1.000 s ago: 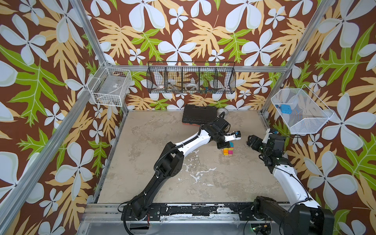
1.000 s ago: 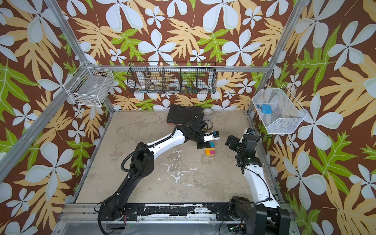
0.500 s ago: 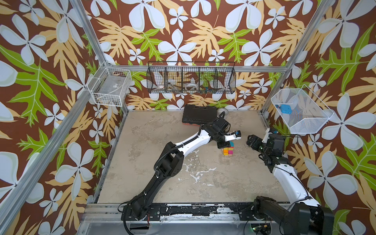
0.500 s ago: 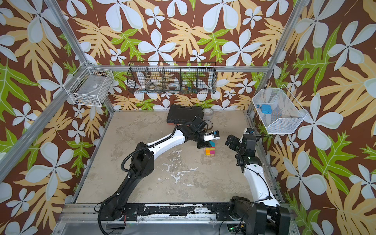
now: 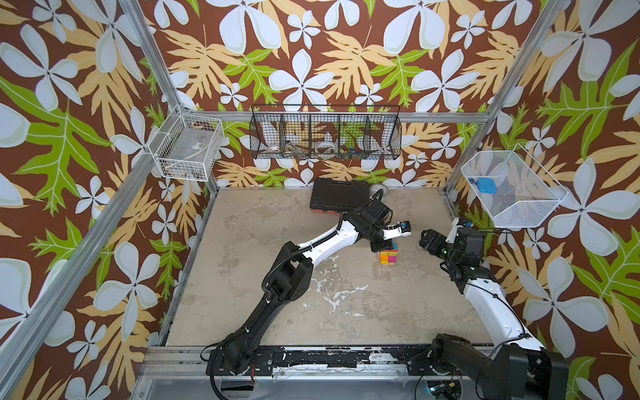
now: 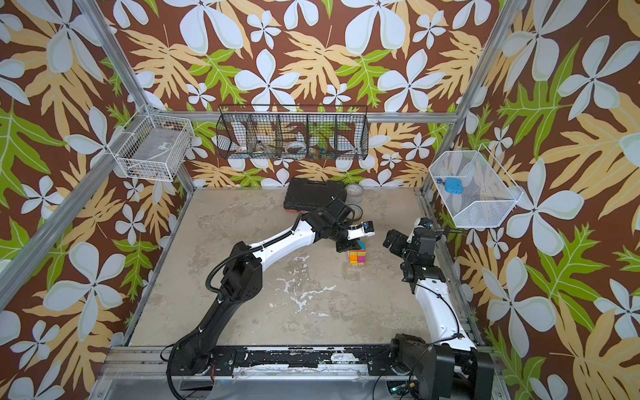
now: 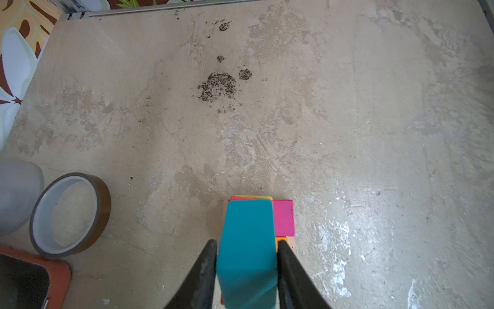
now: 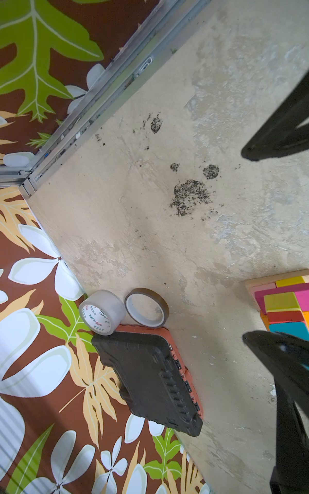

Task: Build the wood block tower
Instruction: 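Lower the teal triangle onto the red block and open the left gripper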

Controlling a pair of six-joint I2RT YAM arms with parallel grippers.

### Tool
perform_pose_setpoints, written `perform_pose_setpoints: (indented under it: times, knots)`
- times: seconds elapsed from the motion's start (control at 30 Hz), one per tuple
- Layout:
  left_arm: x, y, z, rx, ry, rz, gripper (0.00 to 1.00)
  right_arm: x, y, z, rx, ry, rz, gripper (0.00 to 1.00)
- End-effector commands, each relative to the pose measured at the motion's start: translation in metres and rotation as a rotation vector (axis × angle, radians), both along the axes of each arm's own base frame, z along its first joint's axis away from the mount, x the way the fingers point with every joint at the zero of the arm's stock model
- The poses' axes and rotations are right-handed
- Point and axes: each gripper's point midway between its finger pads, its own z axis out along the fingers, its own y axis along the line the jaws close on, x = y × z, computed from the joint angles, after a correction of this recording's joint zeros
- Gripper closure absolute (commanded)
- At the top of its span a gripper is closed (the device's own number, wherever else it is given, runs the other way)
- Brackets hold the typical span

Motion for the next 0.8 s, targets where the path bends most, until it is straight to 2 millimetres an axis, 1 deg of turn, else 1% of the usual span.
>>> perform_pose_setpoints:
  times: [0.0,0.1,0.3,0.5,0.77]
  knots:
    - [0.0001,-0.002,0.0041,-0.013,-0.006,-0.003,0.66,0.0044,-0.0003,0.0082,0.001,-0.031,0.0,0.02]
    - [-0.0009,-0.0019,0.0037,-0.009,-0.007,-0.007,0.67,0.0044,-0.0003,0.0074,0.003,-0.029,-0.001,0.02]
    - [-0.0019,-0.001,0.0042,-0.008,-0.005,-0.014,0.67,0.0046,-0.0005,0.0065,0.003,-0.026,-0.001,0.02]
    - [-0.0034,0.0001,0.0017,0.0,-0.001,-0.019,0.64,0.0053,-0.0002,0.0057,0.004,-0.024,0.001,0.02]
    - [-0.002,0.0004,0.0036,-0.003,-0.008,-0.014,0.53,0.0058,-0.0007,0.0063,0.004,-0.026,-0.001,0.02]
